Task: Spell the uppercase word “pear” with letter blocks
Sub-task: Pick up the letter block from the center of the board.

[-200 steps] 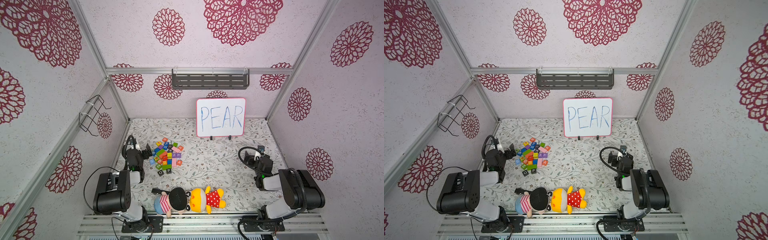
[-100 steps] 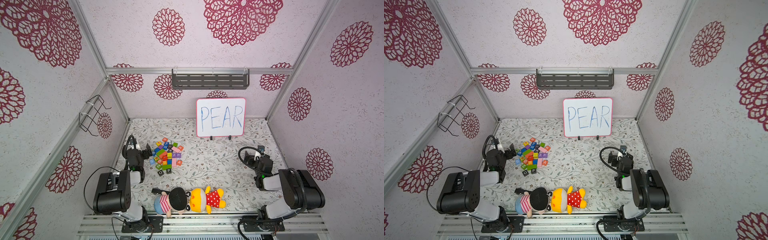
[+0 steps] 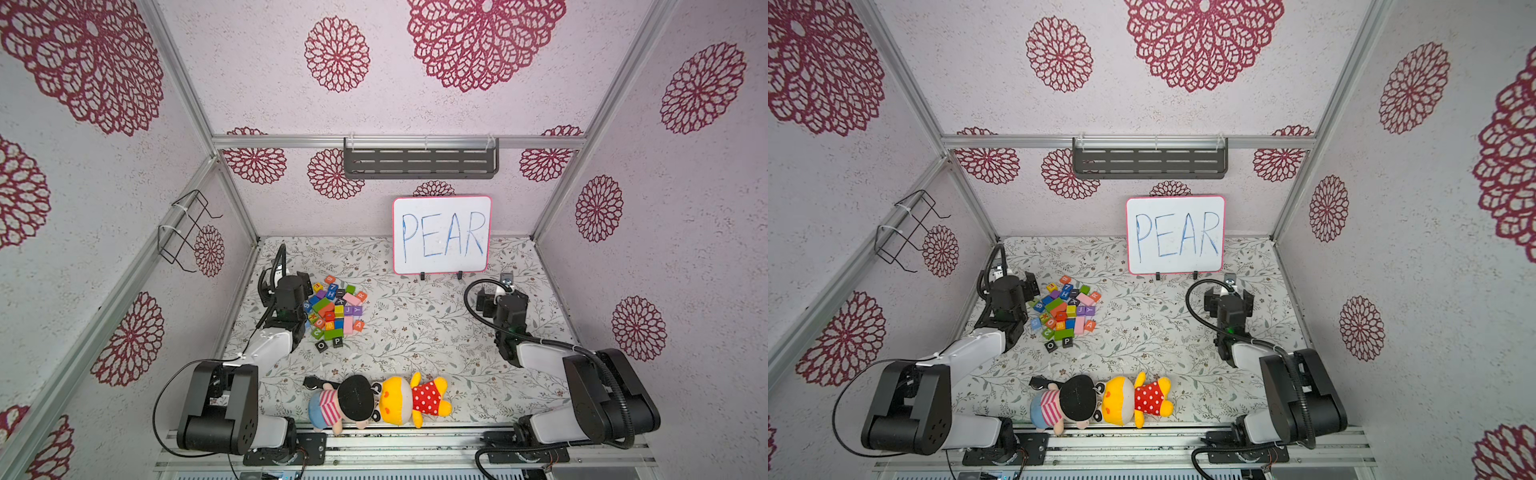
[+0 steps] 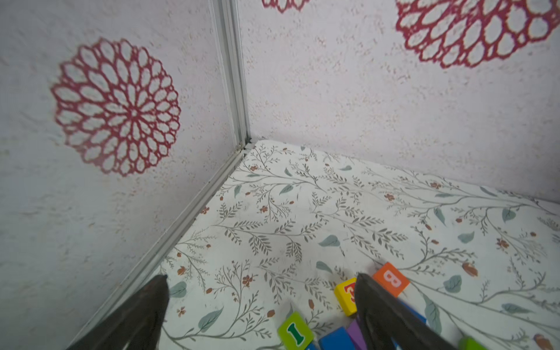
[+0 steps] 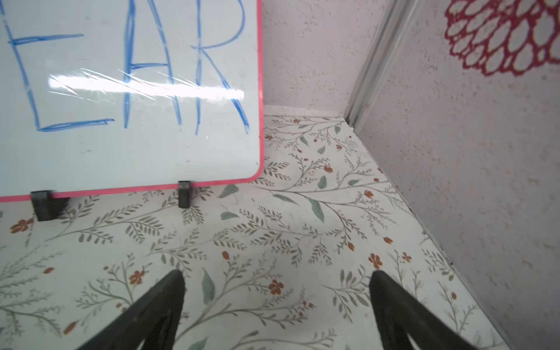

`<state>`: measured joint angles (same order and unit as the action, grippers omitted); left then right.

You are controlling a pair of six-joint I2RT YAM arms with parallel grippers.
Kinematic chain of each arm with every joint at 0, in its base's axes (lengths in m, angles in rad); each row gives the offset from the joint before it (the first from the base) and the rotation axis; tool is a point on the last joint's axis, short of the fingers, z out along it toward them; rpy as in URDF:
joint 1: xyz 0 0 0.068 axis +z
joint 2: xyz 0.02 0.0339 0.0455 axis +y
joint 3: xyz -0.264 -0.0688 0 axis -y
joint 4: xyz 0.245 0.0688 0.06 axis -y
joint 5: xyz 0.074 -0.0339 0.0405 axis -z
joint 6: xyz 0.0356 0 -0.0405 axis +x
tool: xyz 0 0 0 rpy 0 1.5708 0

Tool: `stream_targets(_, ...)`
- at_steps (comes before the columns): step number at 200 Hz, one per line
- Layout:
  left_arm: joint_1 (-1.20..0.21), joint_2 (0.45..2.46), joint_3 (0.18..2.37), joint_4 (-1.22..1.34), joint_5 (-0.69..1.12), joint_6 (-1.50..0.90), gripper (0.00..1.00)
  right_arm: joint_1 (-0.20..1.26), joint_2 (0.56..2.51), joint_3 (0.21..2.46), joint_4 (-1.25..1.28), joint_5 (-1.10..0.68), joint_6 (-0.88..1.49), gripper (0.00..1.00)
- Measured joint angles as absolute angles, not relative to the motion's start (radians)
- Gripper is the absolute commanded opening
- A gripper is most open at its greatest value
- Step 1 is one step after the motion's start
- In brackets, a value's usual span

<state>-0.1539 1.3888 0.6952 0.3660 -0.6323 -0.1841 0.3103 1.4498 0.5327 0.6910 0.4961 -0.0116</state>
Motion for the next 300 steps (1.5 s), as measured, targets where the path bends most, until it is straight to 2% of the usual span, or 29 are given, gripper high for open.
stream_targets(16,-0.22,1.358,0.725,0.251,-0.675,-0.207,0.98,0.416,1.474,0.638,0.543,0.578,-0.002,0.97)
stream_targets(65,-0.246,1.298,0.812,-0.178,-0.586,-0.456,0.98,0.579,1.533,0.964,0.145,0.498,0.253,0.97)
stream_targets(106,-0.235,1.222,0.748,-0.384,-0.424,-0.61,0.98,0.761,1.81,1.327,-0.115,0.379,0.406,0.95)
stream_targets(127,-0.193,1.198,0.741,-0.464,-0.341,-0.649,0.98,0.822,1.938,1.472,-0.218,0.293,0.449,0.89)
stream_targets(157,-0.107,1.168,0.738,-0.524,-0.241,-0.694,0.98,0.876,2.051,1.6,-0.302,0.186,0.529,0.84)
stream_targets(171,-0.085,1.167,0.736,-0.552,-0.203,-0.717,0.99,0.902,2.081,1.633,-0.321,0.153,0.577,0.79)
stream_targets(202,-0.08,1.176,0.728,-0.638,-0.162,-0.783,0.99,0.957,2.158,1.733,-0.358,0.105,0.654,0.54)
stream_targets(256,-0.059,1.183,0.728,-0.74,-0.107,-0.843,1.0,1.045,2.268,1.884,-0.407,0.073,0.692,0.49)
stream_targets(300,0.035,1.091,0.681,-0.725,-0.03,-0.89,0.99,1.087,2.295,1.944,-0.459,0.063,0.691,0.46)
